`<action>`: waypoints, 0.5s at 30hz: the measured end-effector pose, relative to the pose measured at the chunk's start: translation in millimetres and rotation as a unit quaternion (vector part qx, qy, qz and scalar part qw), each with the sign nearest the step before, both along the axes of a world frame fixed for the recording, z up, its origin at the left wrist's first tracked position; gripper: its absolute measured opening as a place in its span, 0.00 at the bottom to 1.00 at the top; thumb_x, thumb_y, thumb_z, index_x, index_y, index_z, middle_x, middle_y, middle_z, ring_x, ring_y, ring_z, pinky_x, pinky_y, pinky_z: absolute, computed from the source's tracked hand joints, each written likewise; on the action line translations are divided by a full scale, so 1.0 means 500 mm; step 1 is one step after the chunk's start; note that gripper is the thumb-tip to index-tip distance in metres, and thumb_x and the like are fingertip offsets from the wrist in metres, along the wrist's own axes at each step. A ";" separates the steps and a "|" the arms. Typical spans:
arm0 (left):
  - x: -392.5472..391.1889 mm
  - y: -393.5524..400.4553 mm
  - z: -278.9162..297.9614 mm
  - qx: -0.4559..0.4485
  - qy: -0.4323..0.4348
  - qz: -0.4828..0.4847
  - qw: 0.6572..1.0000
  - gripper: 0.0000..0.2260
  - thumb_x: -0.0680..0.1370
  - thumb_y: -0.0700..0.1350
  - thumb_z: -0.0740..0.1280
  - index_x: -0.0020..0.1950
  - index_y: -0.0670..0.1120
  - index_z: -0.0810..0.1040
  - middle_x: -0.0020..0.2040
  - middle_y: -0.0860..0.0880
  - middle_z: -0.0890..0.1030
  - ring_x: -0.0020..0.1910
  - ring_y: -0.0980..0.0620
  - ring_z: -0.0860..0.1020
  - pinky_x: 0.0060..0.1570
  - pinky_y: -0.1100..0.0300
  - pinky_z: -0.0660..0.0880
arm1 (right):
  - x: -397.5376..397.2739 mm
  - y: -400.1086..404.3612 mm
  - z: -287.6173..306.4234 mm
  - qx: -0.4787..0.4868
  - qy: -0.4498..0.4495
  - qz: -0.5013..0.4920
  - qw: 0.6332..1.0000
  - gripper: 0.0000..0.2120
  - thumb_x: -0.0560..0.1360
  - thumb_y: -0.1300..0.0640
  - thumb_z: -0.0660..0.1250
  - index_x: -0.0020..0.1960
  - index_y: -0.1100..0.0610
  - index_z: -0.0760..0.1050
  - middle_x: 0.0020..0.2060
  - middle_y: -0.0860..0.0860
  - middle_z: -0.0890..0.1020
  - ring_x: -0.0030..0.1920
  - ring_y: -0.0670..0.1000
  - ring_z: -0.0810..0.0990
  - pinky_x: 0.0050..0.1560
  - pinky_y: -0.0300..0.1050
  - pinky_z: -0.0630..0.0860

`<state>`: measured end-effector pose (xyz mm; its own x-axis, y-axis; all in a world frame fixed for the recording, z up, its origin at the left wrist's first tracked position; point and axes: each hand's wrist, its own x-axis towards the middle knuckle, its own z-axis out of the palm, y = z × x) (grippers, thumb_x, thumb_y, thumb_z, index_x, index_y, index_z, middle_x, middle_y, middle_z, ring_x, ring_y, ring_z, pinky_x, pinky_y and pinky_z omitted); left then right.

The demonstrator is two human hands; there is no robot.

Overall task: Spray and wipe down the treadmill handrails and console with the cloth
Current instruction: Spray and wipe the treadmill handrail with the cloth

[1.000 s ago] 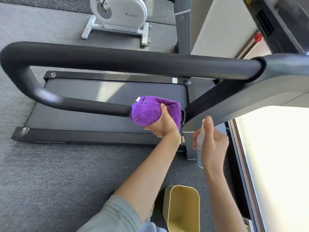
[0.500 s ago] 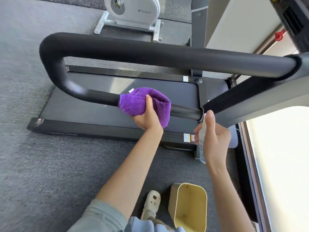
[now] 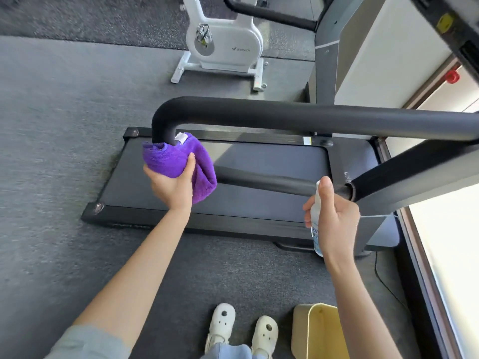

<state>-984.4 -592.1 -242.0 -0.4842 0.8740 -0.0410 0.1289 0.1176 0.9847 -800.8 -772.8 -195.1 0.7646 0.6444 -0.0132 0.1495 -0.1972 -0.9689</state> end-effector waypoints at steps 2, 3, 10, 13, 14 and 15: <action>-0.038 0.017 0.002 0.041 0.077 -0.052 0.995 0.39 0.65 0.54 0.80 0.69 0.42 0.68 0.62 0.49 0.78 0.59 0.51 0.77 0.57 0.66 0.69 | -0.024 0.015 0.002 0.000 0.001 0.001 1.000 0.38 0.73 0.28 0.57 0.28 0.63 0.74 0.20 0.54 0.73 0.26 0.52 0.73 0.38 0.52 0.73; -0.050 0.023 0.005 0.059 0.093 -0.072 0.991 0.40 0.64 0.55 0.80 0.69 0.43 0.68 0.62 0.50 0.78 0.58 0.52 0.77 0.58 0.67 0.69 | -0.036 0.024 0.004 0.000 0.002 0.003 1.000 0.39 0.73 0.28 0.57 0.28 0.63 0.74 0.19 0.53 0.73 0.26 0.52 0.73 0.39 0.52 0.73; -0.081 0.034 0.052 0.156 0.122 -0.152 0.968 0.40 0.62 0.62 0.77 0.67 0.43 0.71 0.59 0.54 0.78 0.54 0.61 0.76 0.55 0.79 0.65 | -0.088 0.066 0.027 0.013 -0.005 0.009 1.000 0.35 0.73 0.28 0.57 0.29 0.58 0.75 0.22 0.56 0.75 0.26 0.53 0.73 0.42 0.61 0.78; -0.093 0.051 0.105 0.212 0.179 -0.194 0.941 0.39 0.62 0.61 0.77 0.65 0.42 0.72 0.57 0.56 0.77 0.52 0.65 0.74 0.54 0.80 0.64 | -0.101 0.077 0.032 0.016 -0.010 0.002 1.000 0.35 0.73 0.28 0.56 0.27 0.56 0.74 0.22 0.56 0.76 0.26 0.54 0.74 0.45 0.63 0.78; -0.093 0.055 0.128 0.235 0.199 -0.210 0.928 0.38 0.62 0.60 0.77 0.65 0.42 0.72 0.57 0.57 0.76 0.51 0.65 0.74 0.53 0.80 0.63 | -0.106 0.080 0.034 0.017 -0.007 0.002 1.000 0.35 0.73 0.28 0.56 0.25 0.55 0.73 0.22 0.56 0.76 0.26 0.54 0.74 0.45 0.63 0.79; -0.092 0.061 0.151 0.256 0.221 -0.229 0.913 0.38 0.62 0.60 0.78 0.65 0.42 0.73 0.57 0.57 0.77 0.51 0.64 0.74 0.53 0.79 0.64 | -0.110 0.085 0.035 0.019 -0.005 0.002 1.000 0.34 0.73 0.27 0.56 0.23 0.54 0.72 0.22 0.55 0.76 0.27 0.54 0.74 0.46 0.63 0.79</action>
<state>-1030.5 -561.5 -166.3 0.0663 0.8389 0.5403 0.4480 -0.5089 0.7351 -855.6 -730.5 -177.8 0.7617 0.6477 0.0182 0.1593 -0.1599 -0.9742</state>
